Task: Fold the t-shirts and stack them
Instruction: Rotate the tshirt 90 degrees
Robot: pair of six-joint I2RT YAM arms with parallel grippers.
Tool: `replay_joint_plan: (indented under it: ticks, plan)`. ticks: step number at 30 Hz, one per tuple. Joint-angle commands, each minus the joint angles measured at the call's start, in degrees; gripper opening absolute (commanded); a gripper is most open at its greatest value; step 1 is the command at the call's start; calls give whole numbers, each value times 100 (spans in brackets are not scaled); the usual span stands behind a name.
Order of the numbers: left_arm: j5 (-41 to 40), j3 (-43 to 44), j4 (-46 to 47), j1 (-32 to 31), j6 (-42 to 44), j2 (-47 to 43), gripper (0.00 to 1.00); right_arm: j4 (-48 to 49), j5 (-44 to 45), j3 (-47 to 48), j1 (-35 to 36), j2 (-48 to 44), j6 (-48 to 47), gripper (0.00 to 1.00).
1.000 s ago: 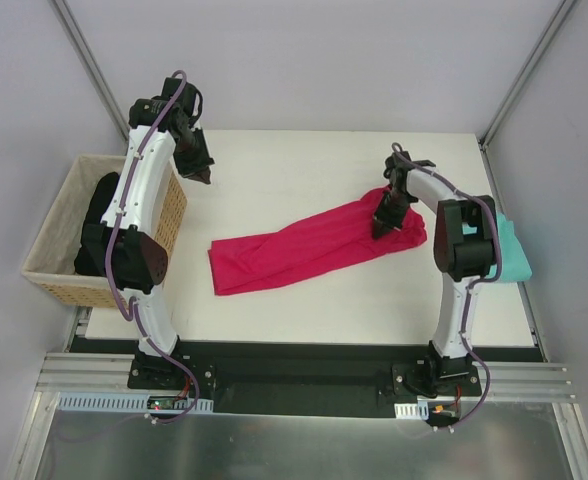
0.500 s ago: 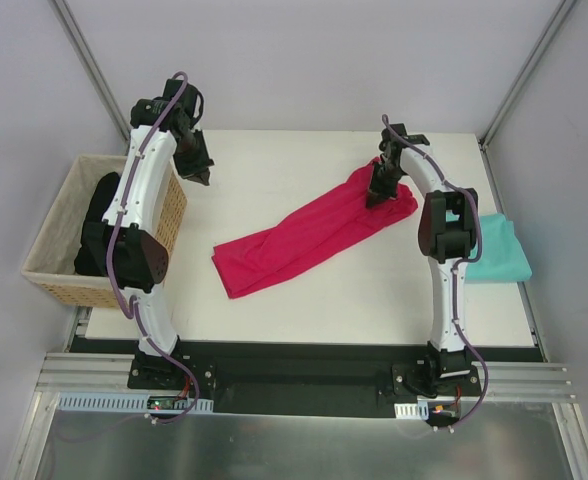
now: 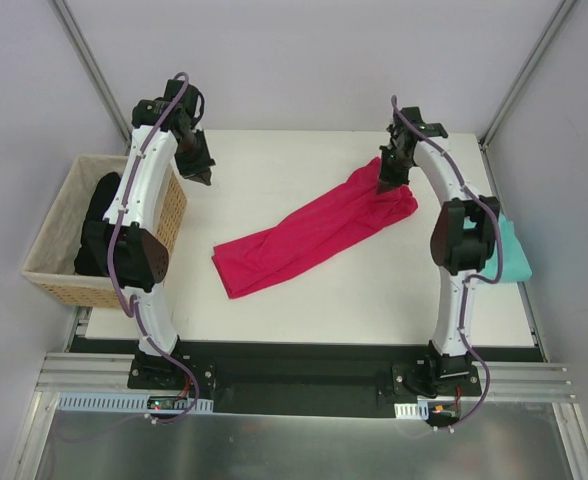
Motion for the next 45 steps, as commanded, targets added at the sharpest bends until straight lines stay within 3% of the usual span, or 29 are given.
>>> replay_joint_plan:
  ticks: [1,4,6,8,10,25,45]
  plan:
    - [257,-204,117,67,118,-222,0,-198,870,-482,-29,-1508,-12,7]
    - [345,-222,135,67,145,-230,0,-207,906,-1071,-38,-1640,234,27]
    - [346,-222,152,67,171,-248,0,-190,906,-1449,-46,-1614,401,30]
    - [337,-196,153,67,224,-248,0,-41,801,-1669,-47,-1544,514,21]
    - [328,-213,135,67,241,-266,0,99,809,-1871,-47,-1431,612,1]
    - [91,-29,30,93,66,-169,0,-128,835,-967,-459,-463,796,1]
    - [231,727,-331,93,-75,420,0,-260,1064,-756,-1083,257,1078,1]
